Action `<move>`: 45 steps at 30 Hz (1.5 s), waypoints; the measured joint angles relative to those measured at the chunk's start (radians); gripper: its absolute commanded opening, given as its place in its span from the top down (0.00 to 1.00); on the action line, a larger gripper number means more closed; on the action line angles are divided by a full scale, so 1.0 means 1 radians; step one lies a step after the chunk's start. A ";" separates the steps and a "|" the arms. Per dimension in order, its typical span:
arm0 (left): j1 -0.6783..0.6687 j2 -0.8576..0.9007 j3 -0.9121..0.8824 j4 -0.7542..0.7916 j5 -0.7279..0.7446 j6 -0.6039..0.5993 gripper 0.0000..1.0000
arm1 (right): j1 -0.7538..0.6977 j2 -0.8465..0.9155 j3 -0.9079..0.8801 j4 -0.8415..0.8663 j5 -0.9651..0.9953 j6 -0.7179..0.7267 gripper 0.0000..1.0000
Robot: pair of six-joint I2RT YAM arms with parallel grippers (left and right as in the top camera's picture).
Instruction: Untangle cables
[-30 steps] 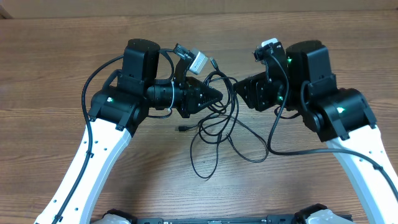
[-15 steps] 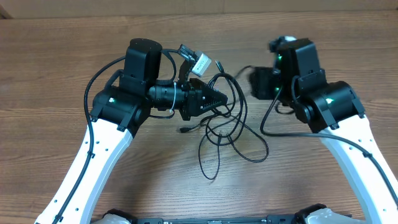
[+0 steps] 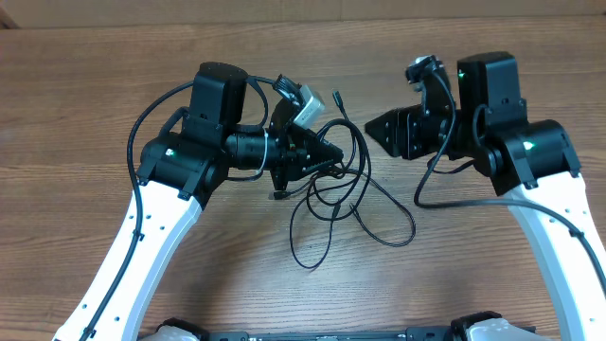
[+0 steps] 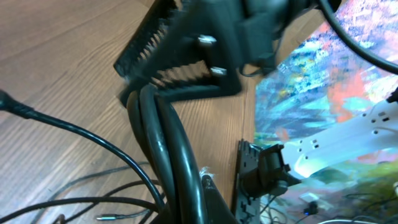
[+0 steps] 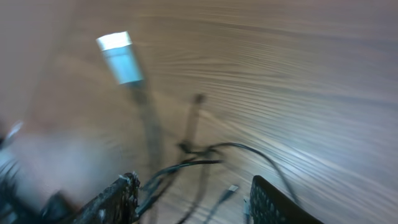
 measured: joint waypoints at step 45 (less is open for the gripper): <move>0.146 0.000 0.000 -0.030 0.119 0.063 0.13 | 0.066 -0.018 0.000 0.062 -0.386 -0.124 0.96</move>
